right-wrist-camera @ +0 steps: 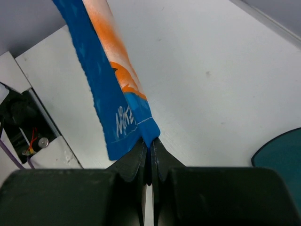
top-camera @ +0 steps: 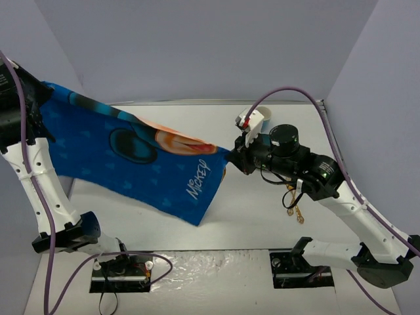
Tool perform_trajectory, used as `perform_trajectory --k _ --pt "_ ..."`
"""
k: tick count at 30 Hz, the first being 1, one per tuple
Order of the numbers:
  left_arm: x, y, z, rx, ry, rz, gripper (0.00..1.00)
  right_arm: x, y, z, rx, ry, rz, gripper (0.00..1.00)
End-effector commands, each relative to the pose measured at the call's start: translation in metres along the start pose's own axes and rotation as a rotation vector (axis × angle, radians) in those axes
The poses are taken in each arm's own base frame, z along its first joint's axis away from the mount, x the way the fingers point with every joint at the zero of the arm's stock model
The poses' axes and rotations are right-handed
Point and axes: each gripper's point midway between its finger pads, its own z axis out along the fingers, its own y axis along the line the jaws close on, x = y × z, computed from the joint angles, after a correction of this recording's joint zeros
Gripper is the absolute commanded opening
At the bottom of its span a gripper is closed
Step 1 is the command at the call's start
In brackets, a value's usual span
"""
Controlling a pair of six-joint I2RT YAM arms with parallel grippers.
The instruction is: Set the dinner table for one person
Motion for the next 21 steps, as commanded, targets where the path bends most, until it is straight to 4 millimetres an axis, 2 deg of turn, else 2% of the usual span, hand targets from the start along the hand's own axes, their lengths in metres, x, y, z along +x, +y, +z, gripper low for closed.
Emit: perform_trajectory --k 1,7,15,21 --pt "-0.071 -0.037 -0.058 0.148 -0.264 -0.033 0.00 -0.043 -0.005 -0.018 0.043 -0.135 -0.014 0.00" --pt "-0.071 -0.037 -0.072 0.152 -0.279 -0.034 0.00 -0.041 0.021 -0.024 -0.102 -0.136 -0.030 0.00" --pt "-0.064 -0.011 -0.098 0.039 -0.304 0.039 0.00 -0.030 0.062 -0.024 -0.349 -0.089 -0.046 0.00" --pt "-0.064 0.003 -0.090 -0.034 -0.303 0.071 0.00 -0.032 0.073 -0.026 -0.417 -0.086 -0.056 0.00"
